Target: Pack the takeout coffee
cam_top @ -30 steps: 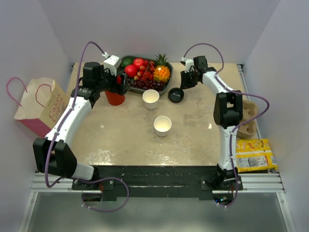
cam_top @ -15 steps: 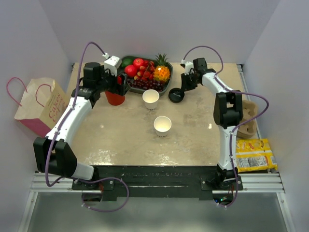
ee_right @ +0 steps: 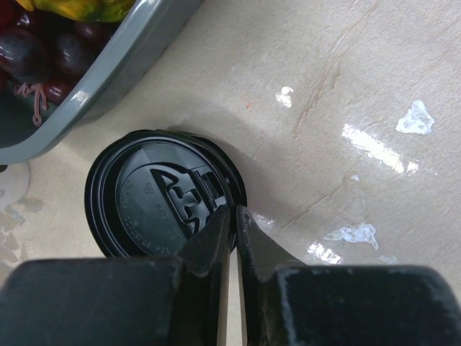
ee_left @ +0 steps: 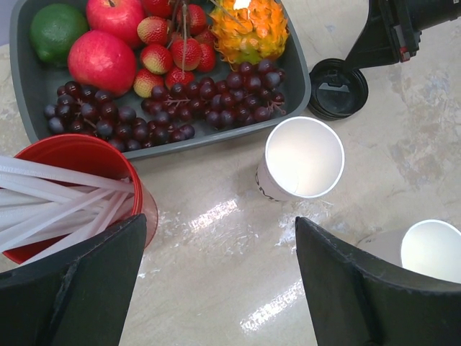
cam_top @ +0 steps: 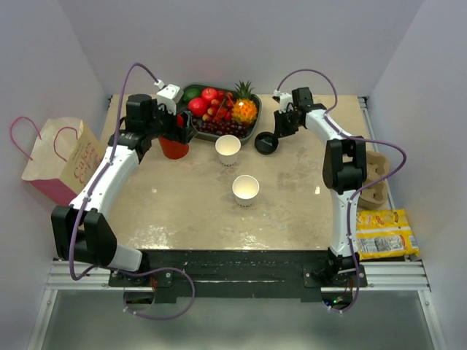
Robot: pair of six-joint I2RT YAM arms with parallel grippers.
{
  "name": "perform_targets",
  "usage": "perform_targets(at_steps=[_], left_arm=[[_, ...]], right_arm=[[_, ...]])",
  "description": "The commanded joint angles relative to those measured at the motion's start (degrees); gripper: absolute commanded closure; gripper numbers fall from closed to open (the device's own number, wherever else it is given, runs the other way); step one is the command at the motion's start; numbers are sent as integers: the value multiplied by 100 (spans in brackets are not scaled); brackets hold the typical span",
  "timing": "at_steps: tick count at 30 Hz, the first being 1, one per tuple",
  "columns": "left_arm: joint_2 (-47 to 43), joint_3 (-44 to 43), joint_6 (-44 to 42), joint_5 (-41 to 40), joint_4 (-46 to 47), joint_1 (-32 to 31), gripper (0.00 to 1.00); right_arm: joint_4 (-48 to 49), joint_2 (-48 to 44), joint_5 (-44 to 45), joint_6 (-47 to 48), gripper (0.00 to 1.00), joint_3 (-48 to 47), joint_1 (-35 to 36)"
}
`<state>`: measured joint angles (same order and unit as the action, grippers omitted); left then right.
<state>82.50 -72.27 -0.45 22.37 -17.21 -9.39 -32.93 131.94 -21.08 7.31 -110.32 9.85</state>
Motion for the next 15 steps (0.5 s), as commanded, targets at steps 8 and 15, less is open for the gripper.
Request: perform_targets(at_steps=[8, 15], left_arm=[[29, 90, 238, 180, 359, 69, 13], [65, 99, 308, 284, 455, 77, 13]], right_arm=[[94, -687, -36, 7, 96, -209, 44], [32, -1030, -98, 33, 100, -112, 52]])
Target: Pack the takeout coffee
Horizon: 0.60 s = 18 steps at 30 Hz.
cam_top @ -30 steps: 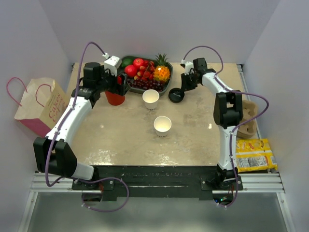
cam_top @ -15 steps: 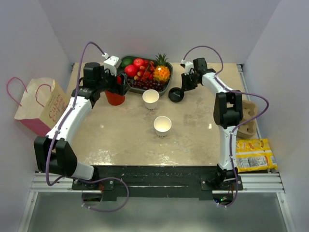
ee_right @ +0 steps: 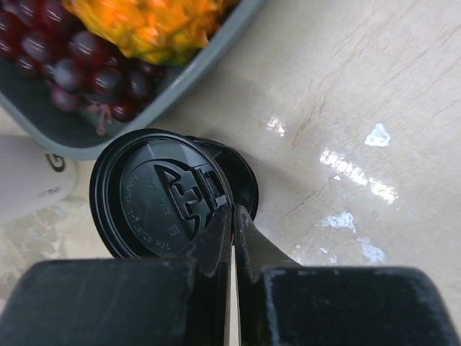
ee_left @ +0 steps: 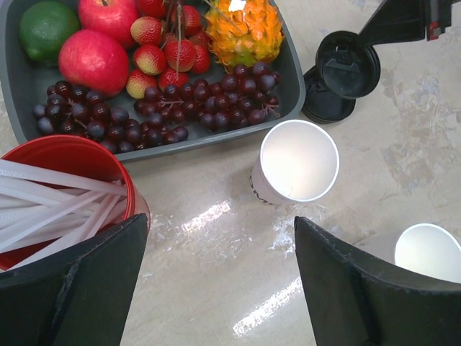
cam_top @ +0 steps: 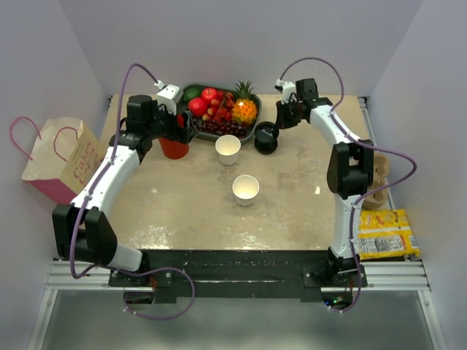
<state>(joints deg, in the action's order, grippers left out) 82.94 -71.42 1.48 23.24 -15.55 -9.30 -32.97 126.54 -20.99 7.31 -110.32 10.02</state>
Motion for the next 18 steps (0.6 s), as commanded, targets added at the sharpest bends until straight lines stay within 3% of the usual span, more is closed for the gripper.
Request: perform_targets(at_steps=[1, 6, 10, 18], left_arm=[[21, 14, 125, 250, 281, 69, 13], [-49, 14, 361, 1135, 403, 69, 17], [-58, 40, 652, 1814, 764, -10, 19], [-225, 242, 538, 1649, 1133, -151, 20]], right_arm=[[36, -560, -98, 42, 100, -95, 35], [220, -1253, -160, 288, 100, 334, 105], [1088, -2175, -229, 516, 100, 1221, 246], [3102, -4733, 753, 1851, 100, 3999, 1536]])
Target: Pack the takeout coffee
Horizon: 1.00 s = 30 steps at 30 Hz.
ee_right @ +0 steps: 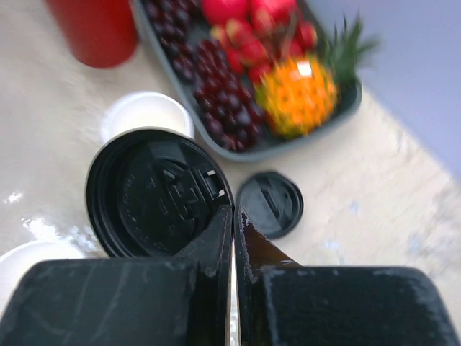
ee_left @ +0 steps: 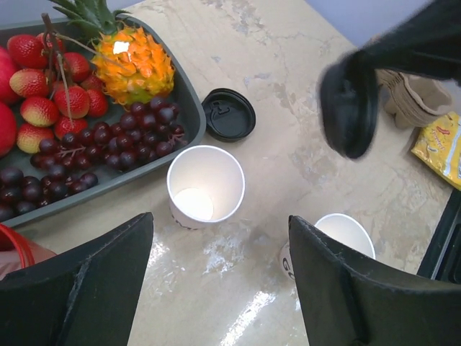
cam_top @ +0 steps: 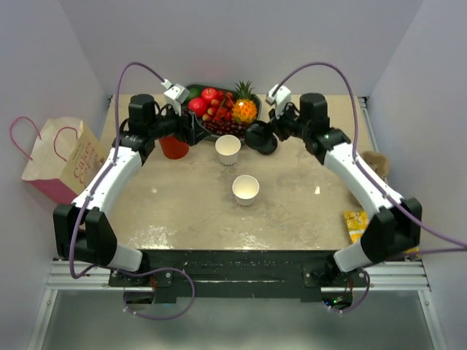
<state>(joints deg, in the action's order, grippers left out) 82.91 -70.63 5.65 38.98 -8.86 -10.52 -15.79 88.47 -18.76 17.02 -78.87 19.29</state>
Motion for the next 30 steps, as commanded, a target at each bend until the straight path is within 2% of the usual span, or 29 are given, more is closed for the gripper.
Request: perform_targets(at_steps=[1, 9, 16, 22, 30], left_arm=[[-267, 190, 121, 5, 482, -29, 20], [-434, 602, 200, -84, 658, -134, 20], [-496, 963, 322, 74, 763, -160, 20], [-320, 1042, 604, 259, 798, -292, 20], [-241, 1148, 709, 513, 1071, -319, 20]], right_arm=[[1682, -1250, 680, 1135, 100, 1030, 907], [2123, -2105, 1638, 2533, 100, 2191, 2034], [2879, -2430, 1868, 3623, 100, 3140, 2781], [3451, -2527, 1867, 4327, 100, 3852, 3019], [3942, -2325, 2008, 4573, 100, 4046, 3046]])
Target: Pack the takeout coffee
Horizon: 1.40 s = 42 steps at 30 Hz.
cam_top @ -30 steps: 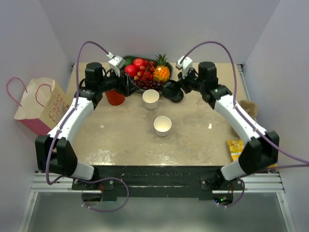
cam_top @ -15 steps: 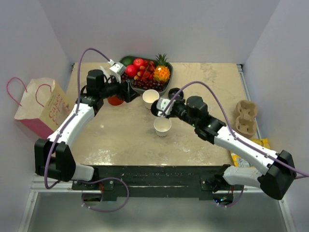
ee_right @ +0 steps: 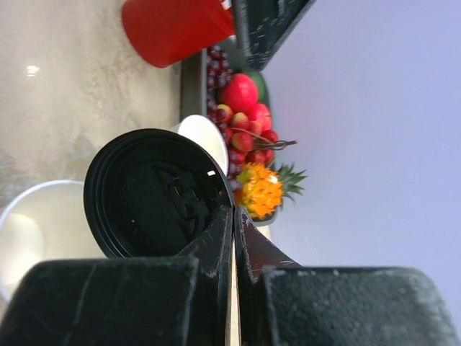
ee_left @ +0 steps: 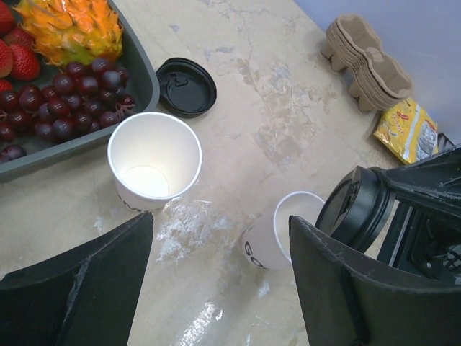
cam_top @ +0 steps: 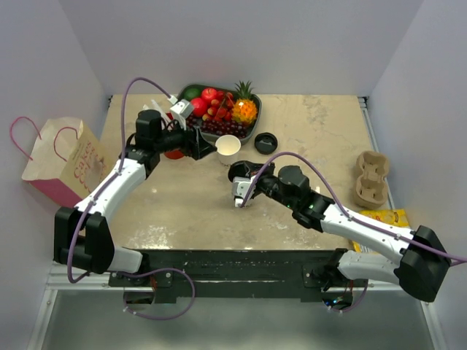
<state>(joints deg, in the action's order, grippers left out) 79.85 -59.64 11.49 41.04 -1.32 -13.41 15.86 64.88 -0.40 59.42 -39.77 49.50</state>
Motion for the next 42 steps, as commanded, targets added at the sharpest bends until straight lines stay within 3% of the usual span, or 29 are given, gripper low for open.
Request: perform_targets(at_steps=[1, 8, 30, 42], left_arm=[[74, 49, 108, 352, 317, -39, 20], [153, 22, -384, 371, 141, -328, 20], [680, -276, -428, 98, 229, -645, 20], [812, -259, -314, 133, 361, -707, 20]], right_arm=[[848, 42, 181, 368, 100, 223, 34], [981, 139, 137, 702, 100, 399, 43], [928, 77, 128, 922, 100, 778, 60], [550, -28, 58, 887, 93, 760, 60]])
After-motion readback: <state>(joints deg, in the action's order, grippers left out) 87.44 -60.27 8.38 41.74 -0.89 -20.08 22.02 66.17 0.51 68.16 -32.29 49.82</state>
